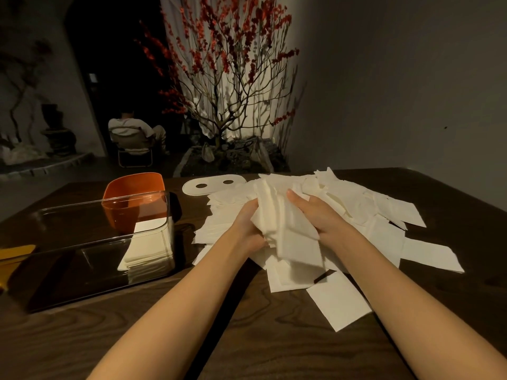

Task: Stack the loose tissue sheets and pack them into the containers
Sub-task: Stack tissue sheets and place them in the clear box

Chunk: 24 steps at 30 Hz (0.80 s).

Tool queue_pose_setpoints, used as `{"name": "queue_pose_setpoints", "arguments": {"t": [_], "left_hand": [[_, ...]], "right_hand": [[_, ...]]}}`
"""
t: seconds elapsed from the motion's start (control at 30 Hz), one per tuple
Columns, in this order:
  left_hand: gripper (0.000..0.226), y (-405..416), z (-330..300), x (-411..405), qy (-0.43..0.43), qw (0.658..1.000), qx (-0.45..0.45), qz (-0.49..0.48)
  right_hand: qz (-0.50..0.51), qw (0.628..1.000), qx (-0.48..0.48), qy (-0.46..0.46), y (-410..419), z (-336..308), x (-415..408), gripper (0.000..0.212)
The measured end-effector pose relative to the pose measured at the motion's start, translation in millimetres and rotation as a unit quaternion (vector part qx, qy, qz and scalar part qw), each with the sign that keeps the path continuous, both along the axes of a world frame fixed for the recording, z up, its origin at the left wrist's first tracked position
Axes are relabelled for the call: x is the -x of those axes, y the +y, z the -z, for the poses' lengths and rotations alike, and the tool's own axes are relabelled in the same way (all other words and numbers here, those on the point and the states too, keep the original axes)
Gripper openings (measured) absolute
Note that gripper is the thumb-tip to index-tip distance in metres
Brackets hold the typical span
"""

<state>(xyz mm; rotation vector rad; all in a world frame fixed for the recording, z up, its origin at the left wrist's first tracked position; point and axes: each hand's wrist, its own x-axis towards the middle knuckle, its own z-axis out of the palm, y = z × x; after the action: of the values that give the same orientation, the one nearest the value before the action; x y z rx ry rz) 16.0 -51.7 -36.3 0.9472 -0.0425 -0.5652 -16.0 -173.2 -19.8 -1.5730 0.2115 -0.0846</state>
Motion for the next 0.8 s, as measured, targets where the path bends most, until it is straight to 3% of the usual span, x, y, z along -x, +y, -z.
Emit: {"name": "queue_pose_setpoints", "arguments": {"t": [0.03,0.13,0.33,0.5,0.57,0.63,0.8], "left_hand": [[0.042,-0.3,-3.4,3.2,0.005,0.999,-0.022,-0.027],[0.027,3.3,-5.1,4.7,0.040,0.999,0.032,0.011],[0.042,4.9,-3.1,0.5,0.059,0.992,0.047,0.100],[0.034,6.1,-4.1,-1.3,0.043,0.996,-0.008,0.079],[0.042,7.7,-3.8,-1.9,0.028,0.997,-0.037,0.064],[0.051,10.3,-3.3,-1.8,0.030,0.997,-0.041,0.055],[0.045,12.6,-1.3,-4.2,0.043,0.998,-0.031,0.028]], "right_hand": [[0.008,0.999,0.042,-0.012,-1.9,2.7,-2.0,0.039],[0.016,0.982,0.182,-0.051,-2.9,8.9,-4.6,0.039],[0.066,0.952,0.290,-0.078,-2.4,16.5,-13.4,0.042],[0.054,0.972,0.211,-0.088,-7.2,11.4,-14.1,0.026],[0.042,0.977,0.190,-0.082,-9.2,11.4,-13.8,0.022],[0.039,0.984,0.154,-0.079,-11.2,11.3,-13.4,0.022],[0.039,0.996,0.063,-0.051,-14.2,8.6,-13.8,0.028]]}}
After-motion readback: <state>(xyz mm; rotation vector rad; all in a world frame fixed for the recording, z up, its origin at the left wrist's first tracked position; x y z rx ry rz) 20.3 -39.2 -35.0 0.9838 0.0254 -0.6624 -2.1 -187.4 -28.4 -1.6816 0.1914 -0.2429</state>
